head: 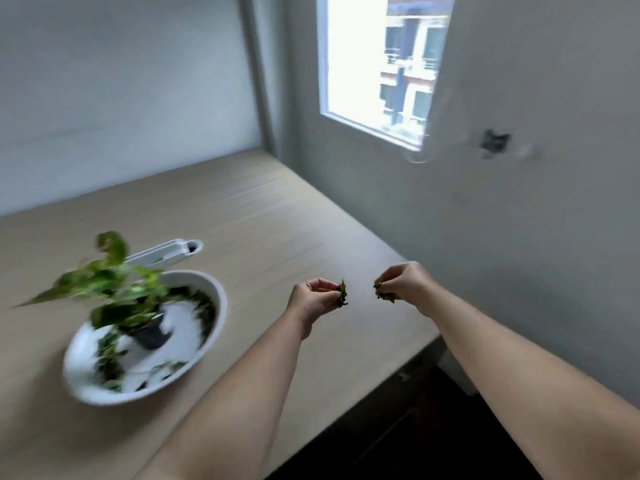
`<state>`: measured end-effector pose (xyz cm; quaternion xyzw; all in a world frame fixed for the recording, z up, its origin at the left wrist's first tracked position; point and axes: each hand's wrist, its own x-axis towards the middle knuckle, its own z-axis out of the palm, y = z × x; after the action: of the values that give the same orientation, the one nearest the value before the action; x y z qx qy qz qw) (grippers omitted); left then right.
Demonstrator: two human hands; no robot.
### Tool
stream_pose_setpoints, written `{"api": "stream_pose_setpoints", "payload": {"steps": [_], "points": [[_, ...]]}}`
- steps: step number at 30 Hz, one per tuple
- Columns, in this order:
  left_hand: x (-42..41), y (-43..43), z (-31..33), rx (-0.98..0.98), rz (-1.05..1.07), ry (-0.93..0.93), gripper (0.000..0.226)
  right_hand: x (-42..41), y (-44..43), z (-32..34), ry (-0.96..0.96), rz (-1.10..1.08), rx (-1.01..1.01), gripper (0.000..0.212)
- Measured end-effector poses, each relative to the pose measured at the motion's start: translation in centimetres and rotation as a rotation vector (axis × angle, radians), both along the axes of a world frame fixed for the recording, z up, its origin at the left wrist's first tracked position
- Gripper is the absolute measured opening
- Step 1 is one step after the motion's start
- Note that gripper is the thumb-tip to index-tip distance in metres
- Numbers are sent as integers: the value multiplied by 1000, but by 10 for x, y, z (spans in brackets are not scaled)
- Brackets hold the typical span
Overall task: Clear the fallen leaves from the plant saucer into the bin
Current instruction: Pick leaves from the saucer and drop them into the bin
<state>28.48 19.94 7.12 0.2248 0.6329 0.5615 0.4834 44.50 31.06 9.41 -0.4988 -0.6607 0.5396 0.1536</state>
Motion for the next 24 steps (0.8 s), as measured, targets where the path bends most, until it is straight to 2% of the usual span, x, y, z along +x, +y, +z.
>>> {"api": "stream_pose_setpoints", "payload": {"steps": [5, 11, 15, 20, 23, 24], "points": [[160, 93, -3, 1, -309, -22, 19, 181, 39, -4, -33, -281, 22, 20], [311, 160, -46, -120, -589, 97, 26, 347, 41, -47, -136, -615, -58, 24], [368, 187, -103, -271, -700, 192, 25, 400, 30, -103, -231, -747, -179, 25], [408, 211, -176, -423, -807, 350, 26, 425, 36, -169, -285, -857, -277, 22], [419, 226, -212, -506, -889, 405, 15, 433, 46, -206, -289, -871, -325, 11], [423, 231, -223, -523, -924, 428, 10, 437, 50, -217, -285, -877, -340, 15]]}}
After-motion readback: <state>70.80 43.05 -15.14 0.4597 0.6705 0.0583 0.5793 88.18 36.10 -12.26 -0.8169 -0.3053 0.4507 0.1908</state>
